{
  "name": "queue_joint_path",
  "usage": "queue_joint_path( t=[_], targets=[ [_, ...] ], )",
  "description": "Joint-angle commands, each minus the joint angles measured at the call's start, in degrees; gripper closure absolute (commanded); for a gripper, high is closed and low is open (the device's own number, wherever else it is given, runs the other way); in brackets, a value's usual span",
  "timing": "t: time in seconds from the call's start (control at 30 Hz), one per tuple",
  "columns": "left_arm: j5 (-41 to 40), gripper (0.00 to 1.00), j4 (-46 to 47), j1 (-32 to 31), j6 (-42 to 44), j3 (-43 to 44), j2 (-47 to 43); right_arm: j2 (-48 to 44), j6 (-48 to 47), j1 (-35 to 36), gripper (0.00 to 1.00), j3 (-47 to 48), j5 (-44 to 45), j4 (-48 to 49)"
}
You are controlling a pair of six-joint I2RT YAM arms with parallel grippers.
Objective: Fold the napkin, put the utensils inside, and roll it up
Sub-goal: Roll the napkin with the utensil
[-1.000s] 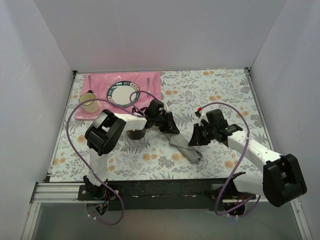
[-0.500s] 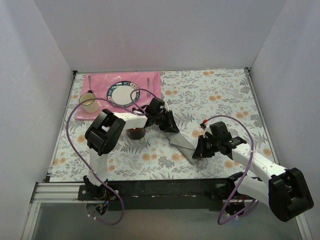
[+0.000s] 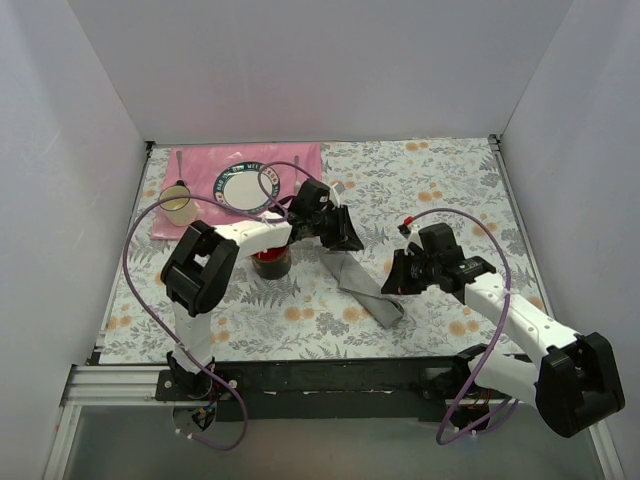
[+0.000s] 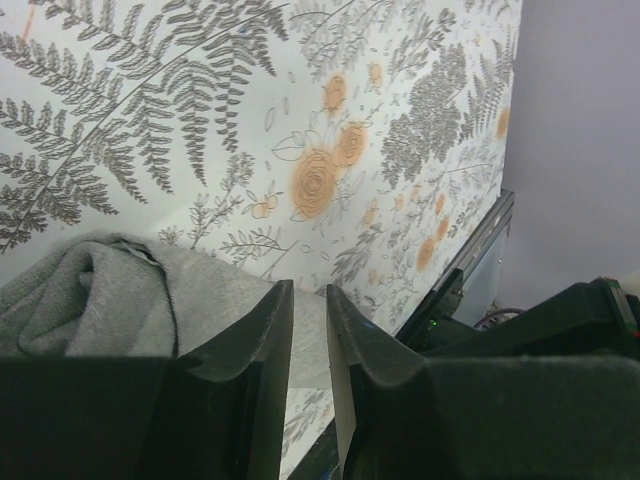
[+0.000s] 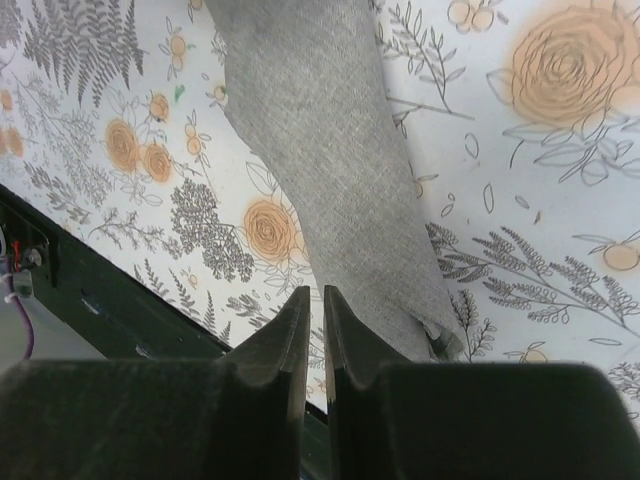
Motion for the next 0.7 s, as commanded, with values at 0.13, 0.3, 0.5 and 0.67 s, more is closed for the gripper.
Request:
queue_joint_path(
  t=[0.13, 0.3, 0.5, 0.67],
  targets=[
    [-0.9, 0.75, -5.6, 0.3, 3.1, 4.6, -16.3, -2.2, -3.9, 0.0, 0.73, 12.0, 8.0, -6.3],
    [-10.2, 0.54, -11.0, 0.5, 7.3, 2.1, -32.3, -17.5, -2.8, 0.1, 0.16, 12.4, 17.7, -5.6],
    [-16.7, 0.29, -15.2, 1.4, 5.5, -6.1, -51.3, -30.5, 3.7, -0.1, 0.01, 12.9, 31.2, -9.2],
    [-17.6, 0.14, -14.1, 1.5, 1.1, -15.0, -60.6, -33.0, 3.3, 0.0, 0.01, 13.2, 30.3, -12.1]
  ],
)
